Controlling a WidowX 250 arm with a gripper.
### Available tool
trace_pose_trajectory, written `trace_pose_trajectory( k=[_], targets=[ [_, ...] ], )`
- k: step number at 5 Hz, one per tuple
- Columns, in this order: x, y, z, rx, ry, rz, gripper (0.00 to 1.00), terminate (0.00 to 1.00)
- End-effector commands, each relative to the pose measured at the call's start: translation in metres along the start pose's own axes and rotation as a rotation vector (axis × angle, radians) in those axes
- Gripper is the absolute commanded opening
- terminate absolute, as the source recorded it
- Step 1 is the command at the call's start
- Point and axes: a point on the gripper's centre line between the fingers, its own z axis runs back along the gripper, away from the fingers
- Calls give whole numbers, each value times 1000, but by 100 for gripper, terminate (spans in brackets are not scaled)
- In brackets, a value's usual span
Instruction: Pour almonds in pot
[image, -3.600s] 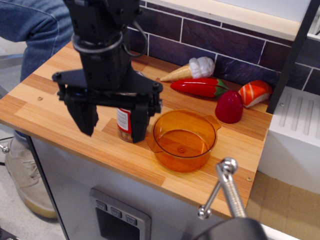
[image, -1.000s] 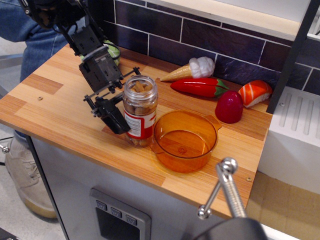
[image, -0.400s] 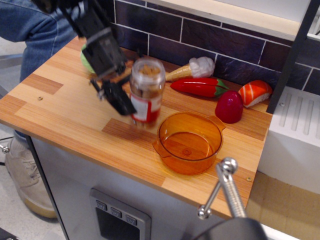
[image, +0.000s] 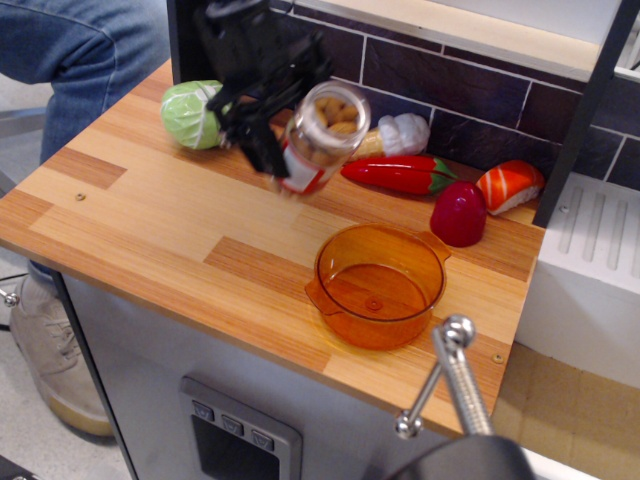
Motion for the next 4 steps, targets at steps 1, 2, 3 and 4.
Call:
trace_pose_trajectory(
  k=[1, 2, 3, 4],
  targets=[
    [-9, -10, 26, -164, -262, -103, 0, 0],
    [-12, -15, 25, -234, -387, -191, 0, 0],
    [-16, -24, 22, -324, -477, -305, 0, 0],
    [-11, -37, 15, -367, -550, -395, 0, 0]
  ],
)
